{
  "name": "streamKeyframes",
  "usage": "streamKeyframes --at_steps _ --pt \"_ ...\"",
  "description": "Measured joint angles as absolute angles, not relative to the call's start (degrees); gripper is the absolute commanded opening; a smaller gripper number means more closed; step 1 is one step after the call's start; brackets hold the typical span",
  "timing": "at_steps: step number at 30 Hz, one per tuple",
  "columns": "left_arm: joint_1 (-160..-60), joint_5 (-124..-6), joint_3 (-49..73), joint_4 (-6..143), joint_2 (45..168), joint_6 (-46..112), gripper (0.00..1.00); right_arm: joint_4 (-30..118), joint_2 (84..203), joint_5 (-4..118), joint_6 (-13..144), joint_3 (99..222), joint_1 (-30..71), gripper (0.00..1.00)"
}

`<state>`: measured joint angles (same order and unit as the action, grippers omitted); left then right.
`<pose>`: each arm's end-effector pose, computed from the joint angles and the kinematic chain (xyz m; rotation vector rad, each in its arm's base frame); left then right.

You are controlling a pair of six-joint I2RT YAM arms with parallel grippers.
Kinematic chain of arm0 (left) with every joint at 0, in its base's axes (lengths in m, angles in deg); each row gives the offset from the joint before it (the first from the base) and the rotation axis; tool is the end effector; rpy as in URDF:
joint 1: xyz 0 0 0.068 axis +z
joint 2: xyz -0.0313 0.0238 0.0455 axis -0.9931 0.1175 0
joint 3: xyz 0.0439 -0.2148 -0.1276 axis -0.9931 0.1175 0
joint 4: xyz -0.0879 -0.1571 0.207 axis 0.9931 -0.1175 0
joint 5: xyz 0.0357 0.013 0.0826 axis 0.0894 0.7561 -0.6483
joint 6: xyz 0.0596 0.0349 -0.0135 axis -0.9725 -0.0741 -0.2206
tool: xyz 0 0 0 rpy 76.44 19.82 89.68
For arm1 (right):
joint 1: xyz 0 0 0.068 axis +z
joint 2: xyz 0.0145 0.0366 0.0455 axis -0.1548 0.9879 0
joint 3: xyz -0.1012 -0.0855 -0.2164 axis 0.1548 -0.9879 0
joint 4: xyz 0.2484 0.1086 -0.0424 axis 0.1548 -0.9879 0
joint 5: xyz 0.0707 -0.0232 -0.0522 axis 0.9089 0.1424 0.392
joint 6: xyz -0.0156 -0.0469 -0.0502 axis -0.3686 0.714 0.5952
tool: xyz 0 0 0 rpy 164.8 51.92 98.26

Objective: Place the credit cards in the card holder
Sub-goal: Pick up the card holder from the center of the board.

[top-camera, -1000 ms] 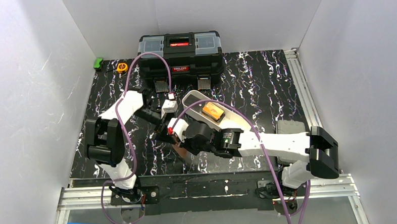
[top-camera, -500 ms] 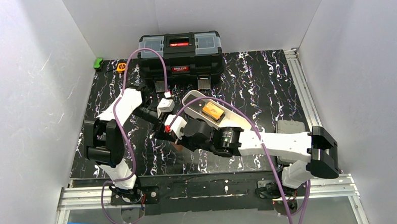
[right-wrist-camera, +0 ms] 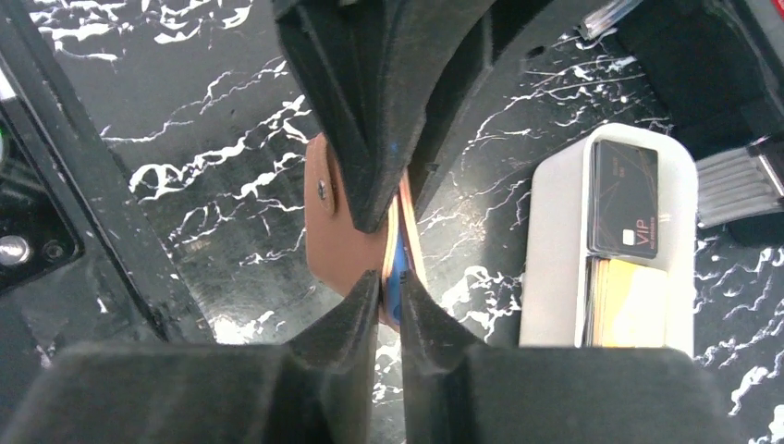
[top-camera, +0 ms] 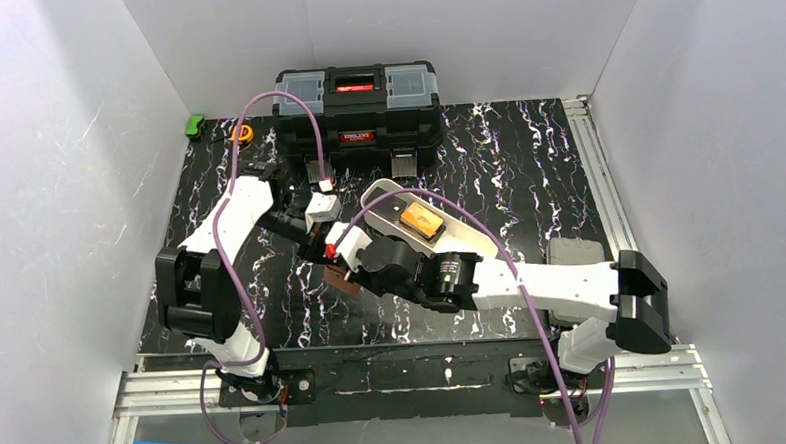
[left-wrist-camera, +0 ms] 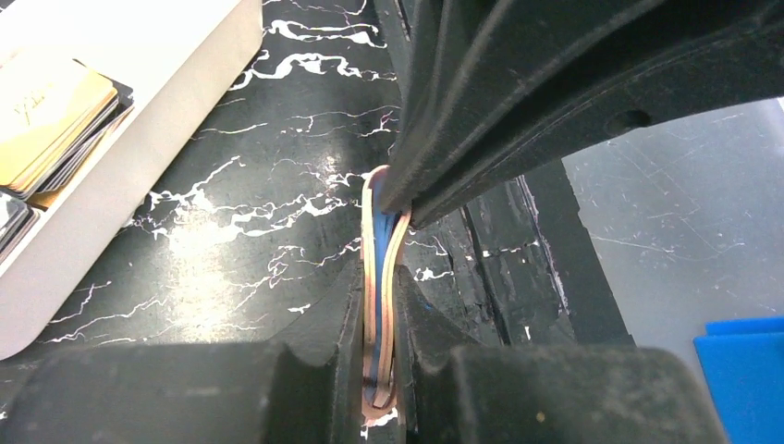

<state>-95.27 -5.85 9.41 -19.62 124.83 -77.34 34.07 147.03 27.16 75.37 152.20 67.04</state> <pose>0.2577 -0.1092 0.2387 1.6977 1.3959 -1.2491 0.1123 0.3583 0.2789 -1.0974 1.7169 0.4037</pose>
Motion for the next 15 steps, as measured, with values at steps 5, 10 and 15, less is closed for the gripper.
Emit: streamKeyframes --at_steps 5,10,15 --pt "-95.0 -5.8 7.5 -19.6 122.1 -74.3 0.00 33.9 144.9 24.7 73.7 152.9 67.3 0.71" --pt "-95.0 -5.2 4.1 -19.6 117.5 -70.5 0.00 34.0 133.1 29.3 70.7 148.4 65.0 0.73" --pt "-95.1 -3.7 1.6 -19.6 112.0 -66.8 0.00 34.1 127.1 37.1 68.9 147.8 62.1 0.74"
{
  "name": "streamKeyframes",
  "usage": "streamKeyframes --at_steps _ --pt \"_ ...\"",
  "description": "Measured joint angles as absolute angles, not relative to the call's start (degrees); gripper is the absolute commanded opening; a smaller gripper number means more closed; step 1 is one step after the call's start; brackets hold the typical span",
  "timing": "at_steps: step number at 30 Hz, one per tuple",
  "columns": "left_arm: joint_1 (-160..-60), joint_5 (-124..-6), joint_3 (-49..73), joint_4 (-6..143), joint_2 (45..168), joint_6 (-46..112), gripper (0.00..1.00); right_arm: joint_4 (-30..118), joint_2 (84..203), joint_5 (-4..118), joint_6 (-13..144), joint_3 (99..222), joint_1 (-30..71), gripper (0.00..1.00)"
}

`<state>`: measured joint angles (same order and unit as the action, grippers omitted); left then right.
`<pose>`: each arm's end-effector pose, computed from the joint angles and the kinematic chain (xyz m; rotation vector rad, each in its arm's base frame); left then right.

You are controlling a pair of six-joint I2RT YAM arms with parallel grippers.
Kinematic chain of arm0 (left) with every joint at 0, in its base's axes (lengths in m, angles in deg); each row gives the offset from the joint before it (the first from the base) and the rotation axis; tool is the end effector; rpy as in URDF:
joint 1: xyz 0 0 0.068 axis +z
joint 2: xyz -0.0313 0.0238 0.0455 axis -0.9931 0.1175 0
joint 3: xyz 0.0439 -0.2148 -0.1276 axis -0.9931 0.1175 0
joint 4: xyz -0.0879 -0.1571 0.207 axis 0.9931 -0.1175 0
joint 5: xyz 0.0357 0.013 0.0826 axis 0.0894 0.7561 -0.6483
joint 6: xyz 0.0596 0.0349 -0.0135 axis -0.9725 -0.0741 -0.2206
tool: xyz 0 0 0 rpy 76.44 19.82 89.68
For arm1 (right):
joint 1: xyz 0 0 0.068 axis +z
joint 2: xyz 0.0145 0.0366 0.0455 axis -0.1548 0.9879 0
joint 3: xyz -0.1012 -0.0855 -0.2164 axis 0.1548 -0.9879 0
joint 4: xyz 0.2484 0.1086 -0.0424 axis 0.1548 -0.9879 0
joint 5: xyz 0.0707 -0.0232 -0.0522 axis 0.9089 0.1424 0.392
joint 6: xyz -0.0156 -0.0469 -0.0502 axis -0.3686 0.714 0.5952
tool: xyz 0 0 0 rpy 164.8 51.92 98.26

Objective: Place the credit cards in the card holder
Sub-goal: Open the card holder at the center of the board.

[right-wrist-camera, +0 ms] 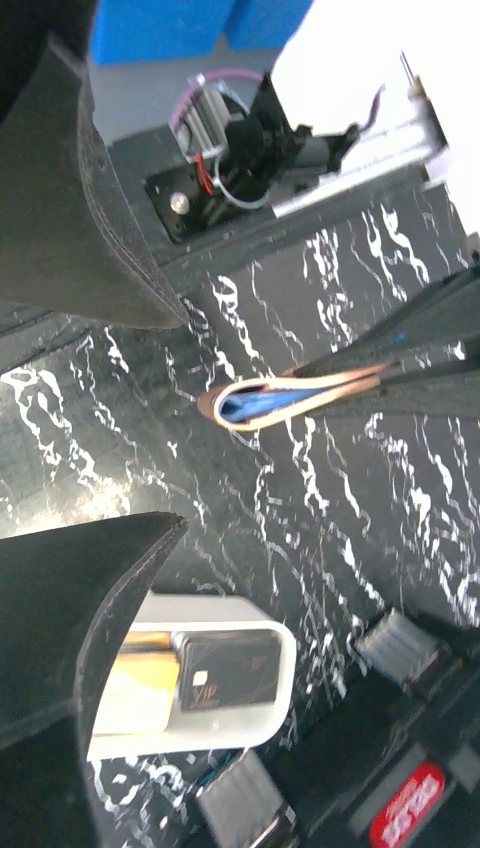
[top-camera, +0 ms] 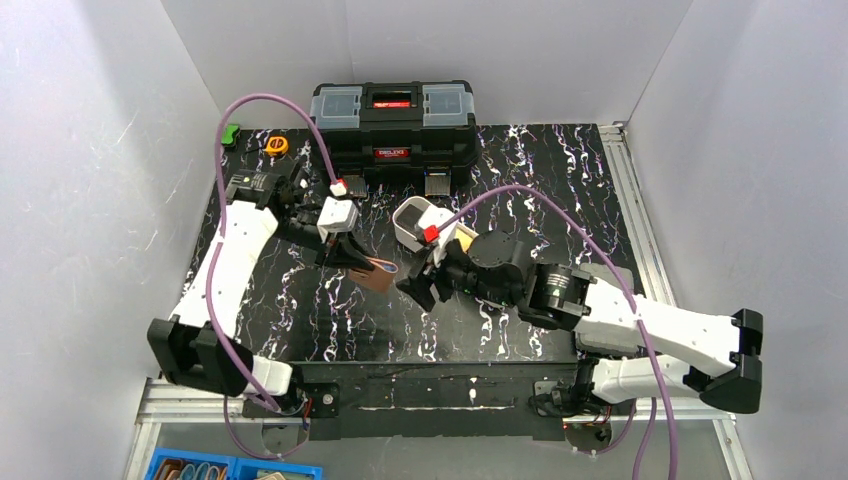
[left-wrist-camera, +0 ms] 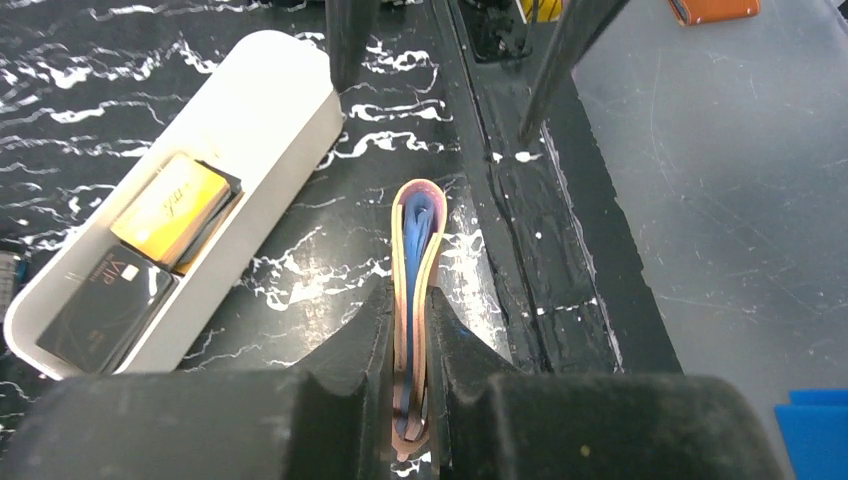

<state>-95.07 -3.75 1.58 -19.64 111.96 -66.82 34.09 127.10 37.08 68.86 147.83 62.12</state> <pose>0.2300 -0.1032 0.3304 1.6517 1.2813 -1.0653 0.1104 0.2827 0.3601 -0.8807 1.6131 0.7357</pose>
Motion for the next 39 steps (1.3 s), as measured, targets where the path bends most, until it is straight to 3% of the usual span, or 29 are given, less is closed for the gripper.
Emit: streamKeyframes --at_steps 12,15,21,23,24,27,28,30,39 --pt "-96.6 -2.0 0.2 -19.6 105.8 -60.1 0.00 30.9 136.3 49.1 69.2 154.5 62.0 0.70" --pt "-97.1 -1.9 0.3 -19.6 104.6 -58.9 0.00 30.7 138.0 49.8 69.6 157.0 62.0 0.54" --pt "-98.1 -2.0 0.4 -19.6 101.9 -57.3 0.00 28.1 140.2 51.8 69.5 161.3 62.0 0.07" --pt "-98.1 -2.1 0.7 -19.6 101.3 -56.4 0.00 27.0 140.7 52.5 69.5 162.2 62.3 0.01" --pt "-98.1 -2.1 0.9 -19.5 100.8 -55.7 0.04 26.4 140.7 52.9 69.3 162.5 62.3 0.01" --pt "-98.2 -2.2 1.2 -18.1 100.0 -52.1 0.79 26.2 140.7 53.6 68.5 162.7 62.4 0.01" --pt "-98.2 -2.0 1.3 -16.8 99.5 -50.1 0.93 25.9 140.5 53.2 68.2 162.6 62.4 0.01" --pt "-98.4 -2.7 1.9 -11.0 97.7 -43.0 0.98 25.2 140.1 51.9 67.5 161.8 62.3 0.01" --pt "-98.8 -16.7 14.2 22.1 80.6 -17.9 0.98 20.7 138.6 32.1 60.4 161.5 61.9 0.01"
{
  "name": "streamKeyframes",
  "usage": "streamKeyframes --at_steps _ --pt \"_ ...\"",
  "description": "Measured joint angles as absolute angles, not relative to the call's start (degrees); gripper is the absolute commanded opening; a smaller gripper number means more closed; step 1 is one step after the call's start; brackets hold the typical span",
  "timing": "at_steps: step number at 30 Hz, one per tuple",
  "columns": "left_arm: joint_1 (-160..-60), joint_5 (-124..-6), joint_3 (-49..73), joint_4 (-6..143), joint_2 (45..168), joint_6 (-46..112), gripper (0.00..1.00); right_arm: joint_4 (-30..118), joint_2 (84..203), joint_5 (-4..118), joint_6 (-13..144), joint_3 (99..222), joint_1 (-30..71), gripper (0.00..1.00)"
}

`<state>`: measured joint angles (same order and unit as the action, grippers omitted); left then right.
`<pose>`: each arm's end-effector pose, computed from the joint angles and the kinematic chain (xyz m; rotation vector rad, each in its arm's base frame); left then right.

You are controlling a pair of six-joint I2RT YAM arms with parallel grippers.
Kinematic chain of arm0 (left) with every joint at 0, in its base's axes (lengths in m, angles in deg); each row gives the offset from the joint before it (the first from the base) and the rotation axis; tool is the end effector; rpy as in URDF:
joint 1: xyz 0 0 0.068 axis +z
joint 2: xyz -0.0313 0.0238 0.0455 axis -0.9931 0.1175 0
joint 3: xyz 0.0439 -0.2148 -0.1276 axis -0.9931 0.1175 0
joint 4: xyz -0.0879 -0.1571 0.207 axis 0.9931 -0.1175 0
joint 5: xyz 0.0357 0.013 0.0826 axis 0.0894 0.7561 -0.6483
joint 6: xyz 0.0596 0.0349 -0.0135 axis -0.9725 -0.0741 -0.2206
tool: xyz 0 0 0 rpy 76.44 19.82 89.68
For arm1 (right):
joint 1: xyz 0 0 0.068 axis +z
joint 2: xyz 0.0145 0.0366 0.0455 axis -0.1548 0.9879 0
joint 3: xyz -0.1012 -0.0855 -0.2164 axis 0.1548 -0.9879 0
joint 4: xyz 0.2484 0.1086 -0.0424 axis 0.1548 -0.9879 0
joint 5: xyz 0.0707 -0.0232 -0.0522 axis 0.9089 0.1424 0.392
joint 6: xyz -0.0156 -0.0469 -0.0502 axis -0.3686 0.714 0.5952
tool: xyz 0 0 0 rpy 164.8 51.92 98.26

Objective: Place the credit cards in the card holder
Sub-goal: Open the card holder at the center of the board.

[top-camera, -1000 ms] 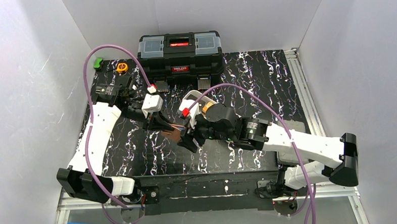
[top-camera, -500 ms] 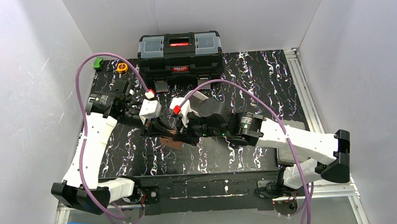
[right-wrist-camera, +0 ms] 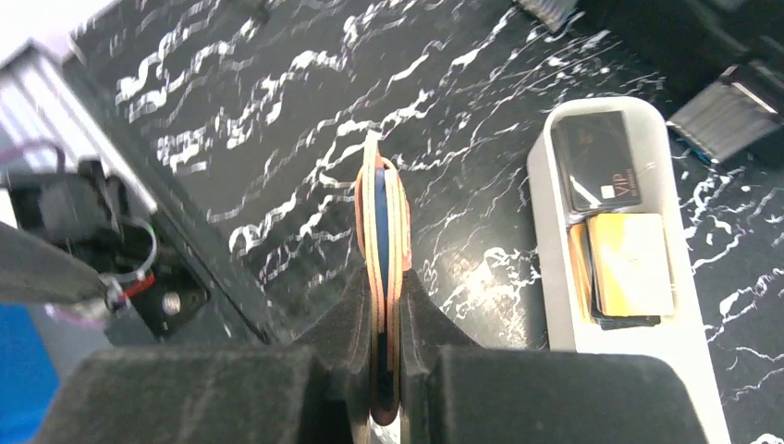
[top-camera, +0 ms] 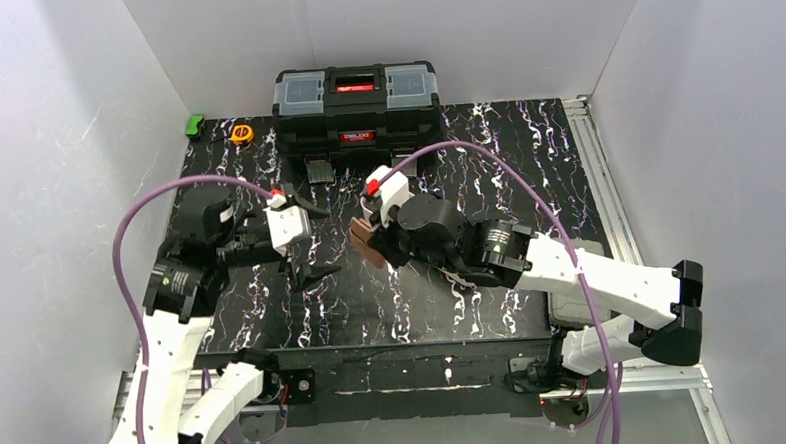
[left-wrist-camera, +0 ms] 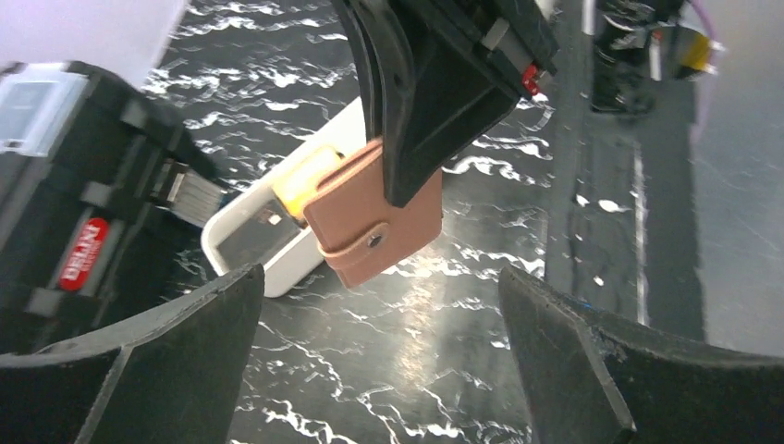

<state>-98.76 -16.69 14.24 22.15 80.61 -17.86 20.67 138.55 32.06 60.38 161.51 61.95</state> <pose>0.1585 -0.0938 0.4048 1.3439 1.2590 -0.6771 0.1272 0.3136 0.3629 -0.8056 1.8454 0.6400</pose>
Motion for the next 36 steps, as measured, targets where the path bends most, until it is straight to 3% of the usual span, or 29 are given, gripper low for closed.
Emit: streamKeyframes --at_steps 7,14,24,29,36 --pt "-103.6 -27.3 28.1 34.8 70.1 -12.7 0.98 23.0 138.6 25.5 52.9 166.0 61.8 0.01" --pt "-106.0 -36.8 31.5 46.7 70.4 -11.8 0.98 25.7 138.9 25.7 49.8 166.4 62.3 0.01" --pt "-106.1 -35.4 31.7 51.5 71.8 -10.8 0.71 26.9 139.2 26.0 49.4 166.5 63.0 0.01" --pt "-106.4 -35.0 31.8 51.3 72.1 -10.4 0.40 26.9 140.3 25.5 49.8 166.9 63.9 0.01" --pt "-107.1 -39.7 31.8 51.4 72.4 -10.6 0.36 26.8 141.4 22.8 50.3 167.2 64.7 0.01"
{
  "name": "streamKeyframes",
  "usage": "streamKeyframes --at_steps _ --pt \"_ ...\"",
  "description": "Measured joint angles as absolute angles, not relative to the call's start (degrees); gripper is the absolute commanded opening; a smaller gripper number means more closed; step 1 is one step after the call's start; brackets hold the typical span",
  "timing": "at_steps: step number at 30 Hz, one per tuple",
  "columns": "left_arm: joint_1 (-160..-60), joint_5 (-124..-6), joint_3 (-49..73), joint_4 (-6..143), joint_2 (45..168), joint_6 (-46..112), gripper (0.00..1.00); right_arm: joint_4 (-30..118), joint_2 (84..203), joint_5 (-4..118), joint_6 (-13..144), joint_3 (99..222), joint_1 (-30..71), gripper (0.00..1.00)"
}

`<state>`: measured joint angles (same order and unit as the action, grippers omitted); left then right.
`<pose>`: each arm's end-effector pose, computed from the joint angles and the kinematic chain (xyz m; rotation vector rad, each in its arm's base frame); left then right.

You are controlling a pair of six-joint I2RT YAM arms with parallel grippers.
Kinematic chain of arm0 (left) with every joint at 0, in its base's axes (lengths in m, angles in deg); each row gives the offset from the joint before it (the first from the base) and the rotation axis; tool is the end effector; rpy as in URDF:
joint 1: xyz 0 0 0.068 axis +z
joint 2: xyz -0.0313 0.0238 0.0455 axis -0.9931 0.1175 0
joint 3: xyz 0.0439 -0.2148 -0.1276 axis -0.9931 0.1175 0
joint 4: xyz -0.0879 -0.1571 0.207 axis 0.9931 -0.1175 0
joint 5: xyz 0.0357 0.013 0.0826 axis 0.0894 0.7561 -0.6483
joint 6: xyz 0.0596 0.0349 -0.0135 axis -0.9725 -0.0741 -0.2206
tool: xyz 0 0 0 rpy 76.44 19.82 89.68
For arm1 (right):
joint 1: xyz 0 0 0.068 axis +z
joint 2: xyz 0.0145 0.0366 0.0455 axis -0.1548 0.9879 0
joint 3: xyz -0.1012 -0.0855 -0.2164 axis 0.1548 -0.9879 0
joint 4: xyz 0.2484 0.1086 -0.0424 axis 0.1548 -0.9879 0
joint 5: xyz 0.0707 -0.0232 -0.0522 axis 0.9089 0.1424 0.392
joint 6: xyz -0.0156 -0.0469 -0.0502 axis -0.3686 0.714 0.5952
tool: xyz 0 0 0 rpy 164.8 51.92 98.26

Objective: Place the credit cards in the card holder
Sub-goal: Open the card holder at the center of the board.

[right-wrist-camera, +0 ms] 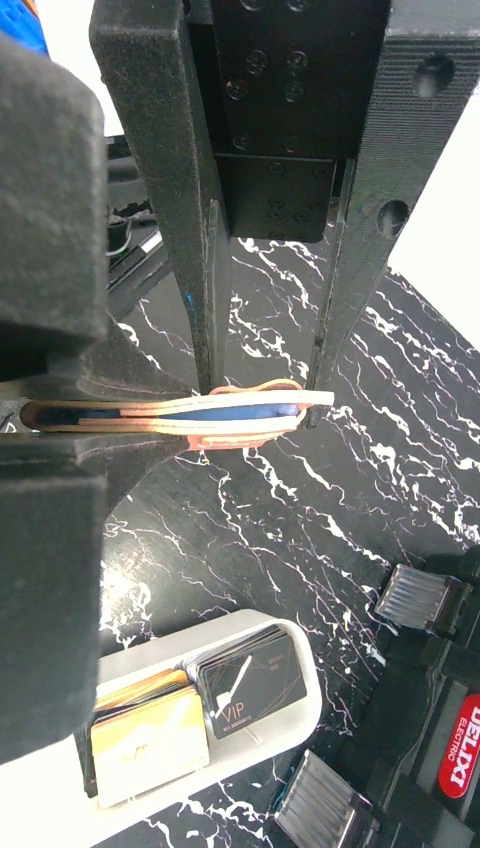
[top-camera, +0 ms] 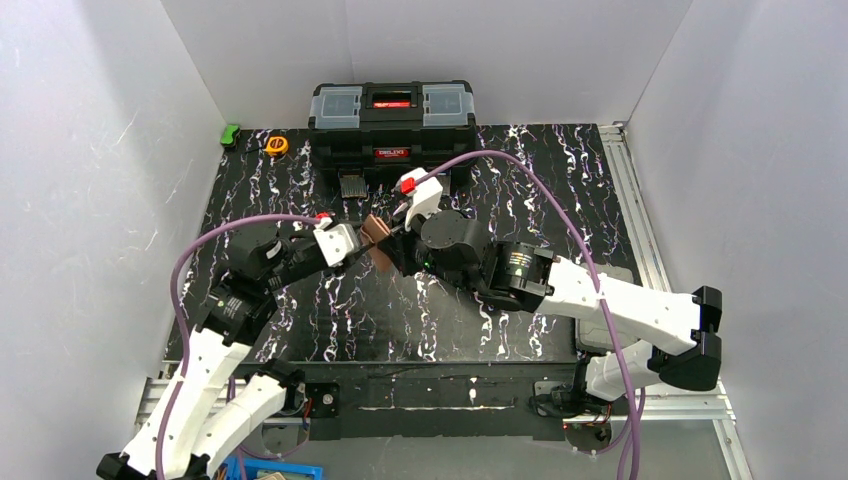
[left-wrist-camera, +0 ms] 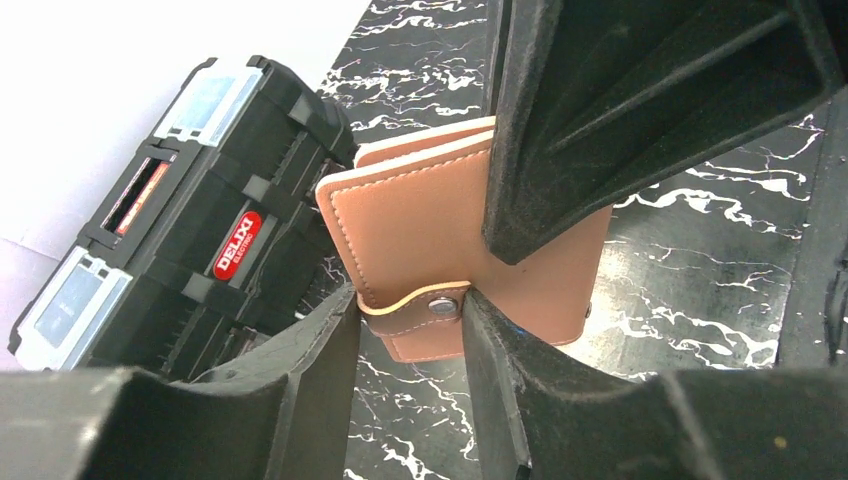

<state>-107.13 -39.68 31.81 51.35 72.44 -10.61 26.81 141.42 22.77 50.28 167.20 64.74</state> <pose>0.1690 -0.1096 0.3767 1.1282 1.1785 -0.3669 0.1234 0.3281 0.3981 -0.4885 1.7946 0.7602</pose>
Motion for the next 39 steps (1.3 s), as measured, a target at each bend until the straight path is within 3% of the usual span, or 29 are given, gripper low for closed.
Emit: streamKeyframes --at_steps 13,30,39 --pt "-108.6 -54.9 33.0 51.4 69.5 -6.7 0.42 29.1 142.4 16.4 50.8 168.3 67.1 0.01" --pt "-109.6 -46.5 33.2 51.3 69.1 -5.1 0.45 29.5 144.4 15.1 51.8 170.5 67.7 0.01" --pt "-109.6 -45.7 33.1 51.7 71.0 -7.1 0.38 29.4 145.0 15.6 53.3 170.5 67.7 0.01"
